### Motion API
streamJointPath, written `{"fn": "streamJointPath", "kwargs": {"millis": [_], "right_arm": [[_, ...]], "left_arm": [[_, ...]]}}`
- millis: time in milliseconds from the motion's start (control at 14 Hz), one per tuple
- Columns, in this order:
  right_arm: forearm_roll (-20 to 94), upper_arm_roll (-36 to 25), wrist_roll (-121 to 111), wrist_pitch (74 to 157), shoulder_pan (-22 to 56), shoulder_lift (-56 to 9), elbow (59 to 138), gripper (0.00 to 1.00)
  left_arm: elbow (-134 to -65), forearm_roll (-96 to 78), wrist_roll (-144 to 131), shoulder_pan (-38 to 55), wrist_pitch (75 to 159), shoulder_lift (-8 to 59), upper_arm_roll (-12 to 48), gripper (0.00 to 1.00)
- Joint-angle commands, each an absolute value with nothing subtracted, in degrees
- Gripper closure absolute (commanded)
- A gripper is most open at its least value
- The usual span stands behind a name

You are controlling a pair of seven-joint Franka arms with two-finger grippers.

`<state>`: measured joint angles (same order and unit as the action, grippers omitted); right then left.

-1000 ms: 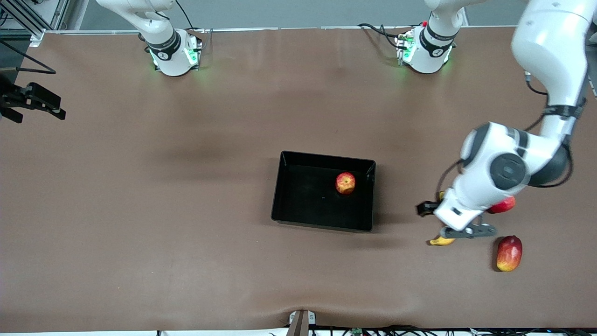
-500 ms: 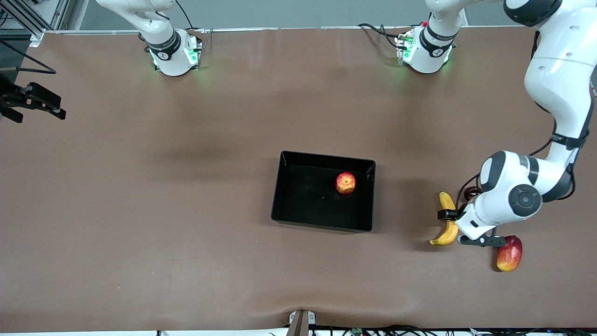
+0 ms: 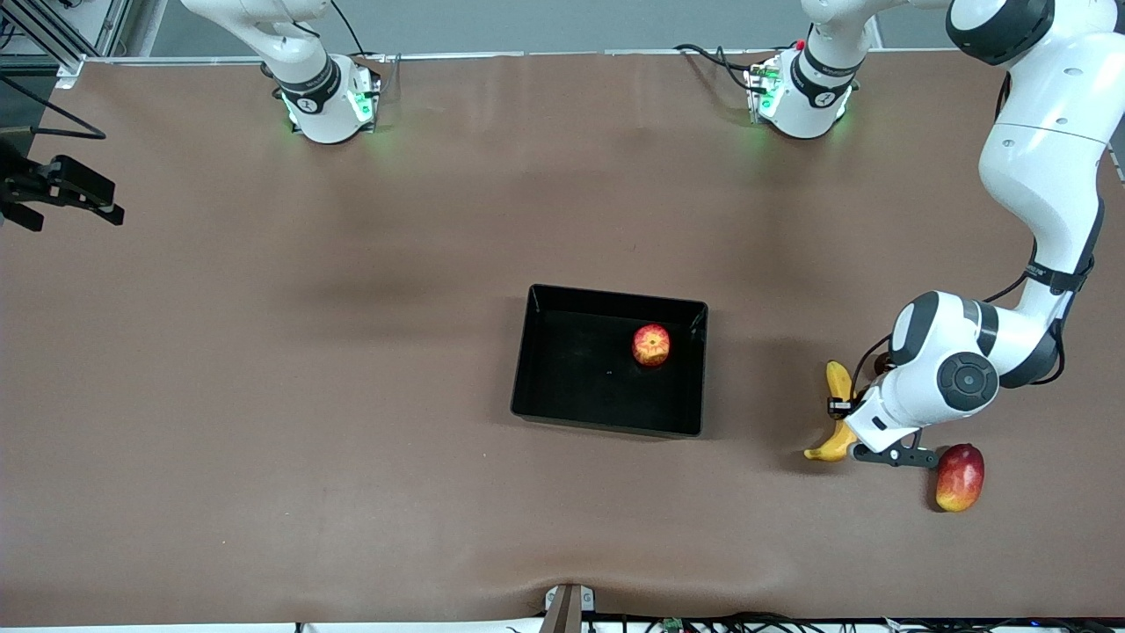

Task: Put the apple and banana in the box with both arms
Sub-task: 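Move the left gripper to the yellow banana and grasp it, then lift the banana with the left gripper and carry it over the box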

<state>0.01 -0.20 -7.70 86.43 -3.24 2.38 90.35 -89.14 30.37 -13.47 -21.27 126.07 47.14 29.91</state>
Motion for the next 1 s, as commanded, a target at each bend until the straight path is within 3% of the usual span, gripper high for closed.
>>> {"fn": "streamJointPath", "kwargs": {"millis": [0, 357, 500, 643, 786, 929], "right_arm": [[-0.35, 0.53, -7.47, 86.04, -4.31, 2.64, 90.35, 0.0], [-0.35, 0.53, -7.47, 86.04, -4.39, 2.64, 90.35, 0.0], [-0.35, 0.53, -7.47, 86.13, -4.39, 2.64, 90.35, 0.0], [-0.35, 0.53, -7.47, 86.13, -4.39, 2.64, 90.35, 0.0], [-0.35, 0.53, -7.47, 86.13, -4.39, 2.64, 90.35, 0.0], [-0.35, 0.53, -7.47, 86.13, -4.39, 2.64, 90.35, 0.0]], "left_arm": [[-89.65, 30.85, -14.15, -21.09, 122.36, 43.25, 33.02, 1.0], [-89.82, 30.85, -22.9, -21.1, 116.46, 39.81, 47.08, 1.0], [-89.12, 31.46, -30.72, -16.56, 116.54, 40.34, 50.18, 1.0], [-88.34, 31.38, -36.1, -9.18, 117.15, 41.39, 49.23, 1.0], [-83.35, 31.38, -42.16, -0.84, 117.42, 44.28, 47.21, 1.0], [-78.86, 30.77, -46.83, 8.92, 117.86, 45.96, 40.64, 1.0]]}}
